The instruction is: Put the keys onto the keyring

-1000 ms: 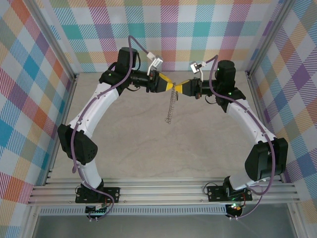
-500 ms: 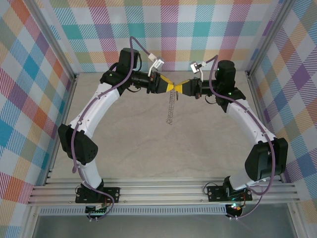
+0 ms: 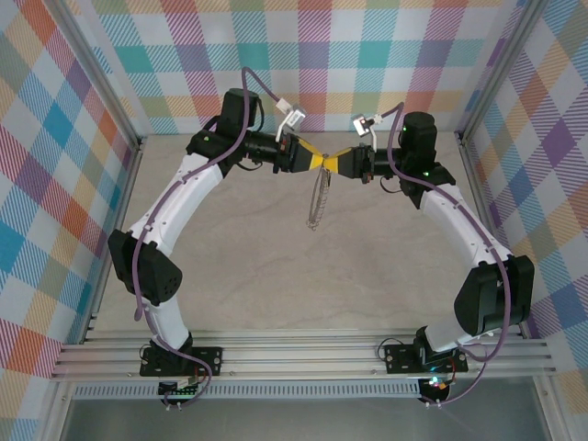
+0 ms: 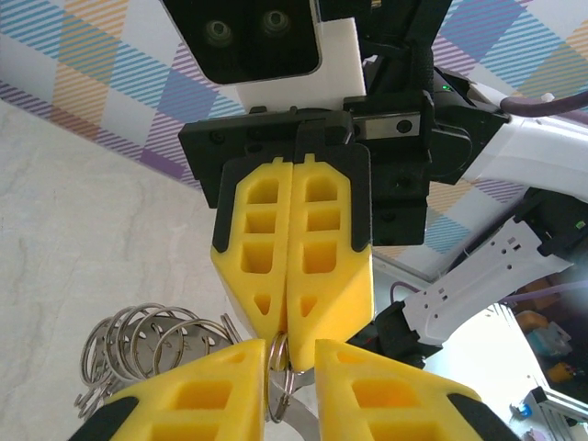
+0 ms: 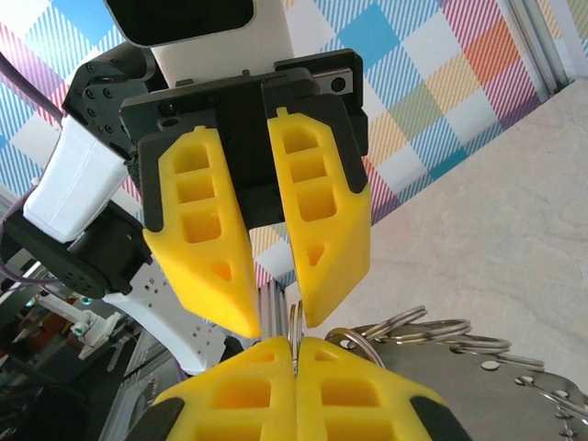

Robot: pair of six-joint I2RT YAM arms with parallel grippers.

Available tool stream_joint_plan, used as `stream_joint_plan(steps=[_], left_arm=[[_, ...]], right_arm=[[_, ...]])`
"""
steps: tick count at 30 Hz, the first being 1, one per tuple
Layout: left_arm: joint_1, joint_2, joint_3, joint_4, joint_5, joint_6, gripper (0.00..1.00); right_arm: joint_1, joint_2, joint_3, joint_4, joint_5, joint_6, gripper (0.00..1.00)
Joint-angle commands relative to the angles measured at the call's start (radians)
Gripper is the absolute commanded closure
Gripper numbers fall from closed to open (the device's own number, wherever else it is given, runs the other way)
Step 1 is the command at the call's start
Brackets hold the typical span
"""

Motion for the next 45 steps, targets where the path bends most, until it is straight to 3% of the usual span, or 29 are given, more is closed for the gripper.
stream_joint_plan(steps=[1,5,10,13,16,19,24,30,37,45], left_arm=[[-0.017,0.006,0.029,-0.032,0.046,0.027,0.81],[-0.02,0.012,0.031,-0.056,0.052,0.046,0.81],[-0.024,0.014,0.029,-0.04,0.045,0.039,1.0],[-0.026,0.009,0.02,0.005,0.027,0.005,1.0],[-0.025,-0.02,-0.027,0.126,-0.025,-0.067,1.0],[-0.026,-0.06,-0.099,0.261,-0.064,-0.147,1.0],[-0.026,-0.114,-0.207,0.511,-0.122,-0.283,1.0],[-0.026,-0.169,-0.308,0.754,-0.186,-0.417,1.0],[-0.032,-0.195,-0.35,0.906,-0.21,-0.515,1.0],[-0.046,-0.203,-0.343,0.898,-0.207,-0.514,1.0]], right_arm=[[-0.003,-0.031,-0.007,0.029,-0.004,-0.003,1.0],[-0.003,-0.029,-0.005,0.028,-0.001,-0.004,1.0],[-0.003,-0.026,-0.003,0.028,-0.001,-0.004,1.0],[-0.004,-0.03,-0.002,0.026,0.005,0.001,1.0],[-0.021,-0.055,-0.02,0.049,0.035,0.023,0.78],[-0.053,-0.099,-0.061,0.112,0.068,0.077,0.63],[-0.076,-0.187,-0.138,0.161,0.152,0.112,0.59],[-0.074,-0.277,-0.251,0.184,0.398,0.103,0.51],[-0.061,-0.262,-0.259,0.225,0.416,0.112,0.48],[0.003,-0.244,-0.214,0.201,0.415,0.059,0.45]])
